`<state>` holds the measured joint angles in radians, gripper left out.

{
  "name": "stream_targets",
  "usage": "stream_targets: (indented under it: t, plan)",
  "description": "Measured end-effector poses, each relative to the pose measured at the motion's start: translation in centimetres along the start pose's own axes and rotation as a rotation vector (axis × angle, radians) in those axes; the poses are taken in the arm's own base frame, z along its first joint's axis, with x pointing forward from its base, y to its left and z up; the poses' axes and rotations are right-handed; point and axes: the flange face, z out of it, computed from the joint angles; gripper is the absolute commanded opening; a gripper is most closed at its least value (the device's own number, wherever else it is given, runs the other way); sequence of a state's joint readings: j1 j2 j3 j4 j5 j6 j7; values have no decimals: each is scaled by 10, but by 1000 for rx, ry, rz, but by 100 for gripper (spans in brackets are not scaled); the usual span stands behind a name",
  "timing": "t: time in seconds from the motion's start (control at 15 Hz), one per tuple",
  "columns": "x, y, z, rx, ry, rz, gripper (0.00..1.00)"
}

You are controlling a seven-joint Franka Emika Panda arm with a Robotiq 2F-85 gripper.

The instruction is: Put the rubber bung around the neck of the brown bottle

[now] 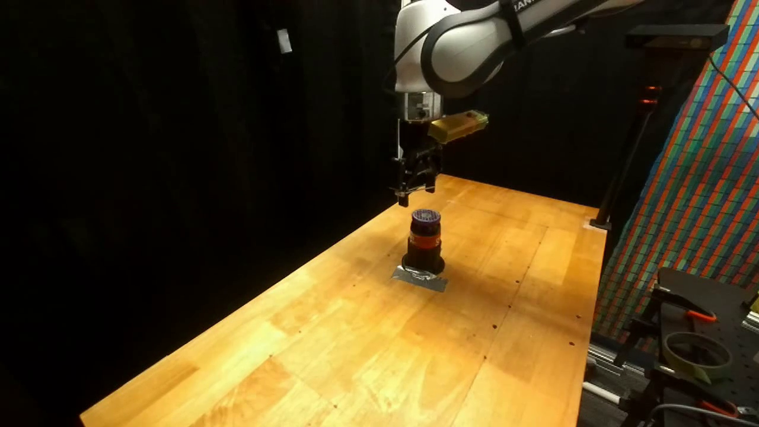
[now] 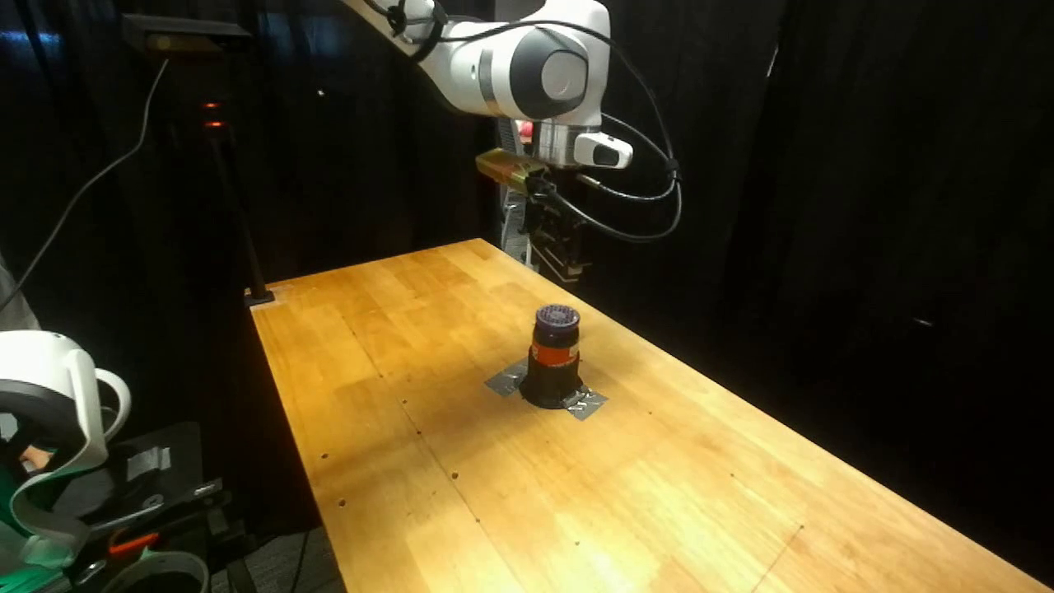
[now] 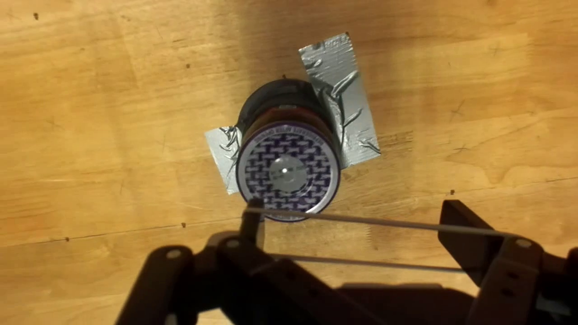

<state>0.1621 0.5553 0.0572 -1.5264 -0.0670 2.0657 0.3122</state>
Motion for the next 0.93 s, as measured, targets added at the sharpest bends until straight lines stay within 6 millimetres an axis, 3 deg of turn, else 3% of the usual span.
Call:
stream_targets:
  t: [0.53,0.93]
  plan:
    - [35,23,56,-94,-22,28,100]
    - [42,29,82,-116,-81,25,100]
